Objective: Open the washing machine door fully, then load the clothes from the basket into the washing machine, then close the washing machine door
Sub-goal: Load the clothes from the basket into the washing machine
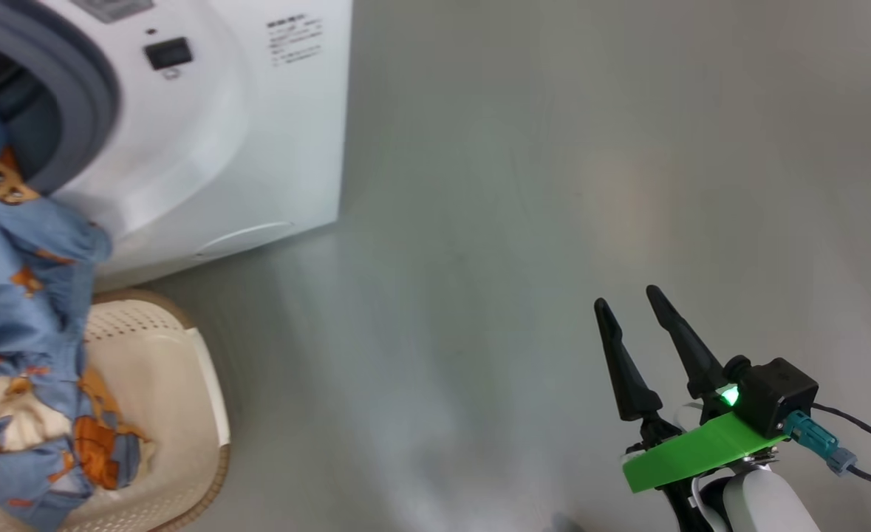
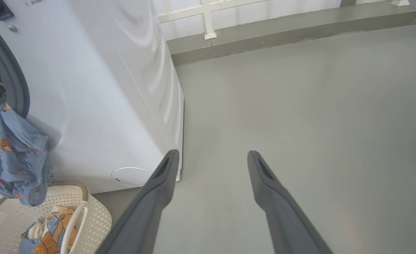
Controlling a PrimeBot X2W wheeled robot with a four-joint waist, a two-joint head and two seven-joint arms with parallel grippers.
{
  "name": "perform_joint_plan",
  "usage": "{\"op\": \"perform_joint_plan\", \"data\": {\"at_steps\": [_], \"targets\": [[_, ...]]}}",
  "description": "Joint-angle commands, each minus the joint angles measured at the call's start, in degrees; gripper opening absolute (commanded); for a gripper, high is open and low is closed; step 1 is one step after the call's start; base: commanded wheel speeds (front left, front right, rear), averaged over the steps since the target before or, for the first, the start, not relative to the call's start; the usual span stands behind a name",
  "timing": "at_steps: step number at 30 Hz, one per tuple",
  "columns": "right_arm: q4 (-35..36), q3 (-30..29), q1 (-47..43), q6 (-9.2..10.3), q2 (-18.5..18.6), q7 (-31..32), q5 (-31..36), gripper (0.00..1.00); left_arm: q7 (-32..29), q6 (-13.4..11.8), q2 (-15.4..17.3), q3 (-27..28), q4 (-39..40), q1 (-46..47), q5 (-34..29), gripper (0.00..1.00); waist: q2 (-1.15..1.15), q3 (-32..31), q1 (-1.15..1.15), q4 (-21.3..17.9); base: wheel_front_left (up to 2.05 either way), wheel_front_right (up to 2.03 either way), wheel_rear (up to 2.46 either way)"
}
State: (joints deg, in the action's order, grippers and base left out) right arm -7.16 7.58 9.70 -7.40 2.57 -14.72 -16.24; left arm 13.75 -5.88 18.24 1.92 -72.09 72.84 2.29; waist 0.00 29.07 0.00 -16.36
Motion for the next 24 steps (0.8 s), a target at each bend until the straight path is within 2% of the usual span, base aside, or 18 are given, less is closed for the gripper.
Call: {"op": "perform_joint_plan", "data": {"at_steps": [1, 5, 13, 19, 24], "targets": [[0.86, 0.69, -0.33, -0.09, 0.31, -0.28, 0.47, 1.00, 0.86, -0.50, 1.47, 0.50, 0.84, -2.38, 1.03, 1.00, 0.00, -2.66, 0.00, 2.57, 0.00, 0.00, 0.00], [0.76, 0.16, -0.64, -0.09, 0.31, -0.28, 1.08, 1.00, 1.16, -0.75, -1.02, 0.92, 1.91, -5.36, 2.30, 1.00, 0.00, -4.66, 0.00, 4.69, 0.00, 0.00, 0.00], [0.68, -1.48, -1.85, -0.09, 0.31, -0.28, 1.88, 1.00, 1.23, -0.94, -5.87, 0.77, 10.20, -13.16, 3.40, 1.00, 0.00, -8.16, 0.00, 8.71, 0.00, 0.00, 0.00], [1.69, -3.45, -2.75, -0.09, 0.34, -0.28, 3.06, 1.00, 1.24, 0.45, -10.23, 0.36, 17.77, -20.45, 4.47, 1.00, 0.00, -8.78, 0.00, 12.34, 0.00, 0.00, 0.00], [2.42, -4.61, -3.05, -0.09, 0.78, -0.28, 3.71, 1.00, 1.24, 1.72, -12.64, 0.07, 24.88, -27.27, 5.52, 1.00, 0.00, -8.48, 0.00, 14.81, 0.00, 0.00, 0.00]]}}
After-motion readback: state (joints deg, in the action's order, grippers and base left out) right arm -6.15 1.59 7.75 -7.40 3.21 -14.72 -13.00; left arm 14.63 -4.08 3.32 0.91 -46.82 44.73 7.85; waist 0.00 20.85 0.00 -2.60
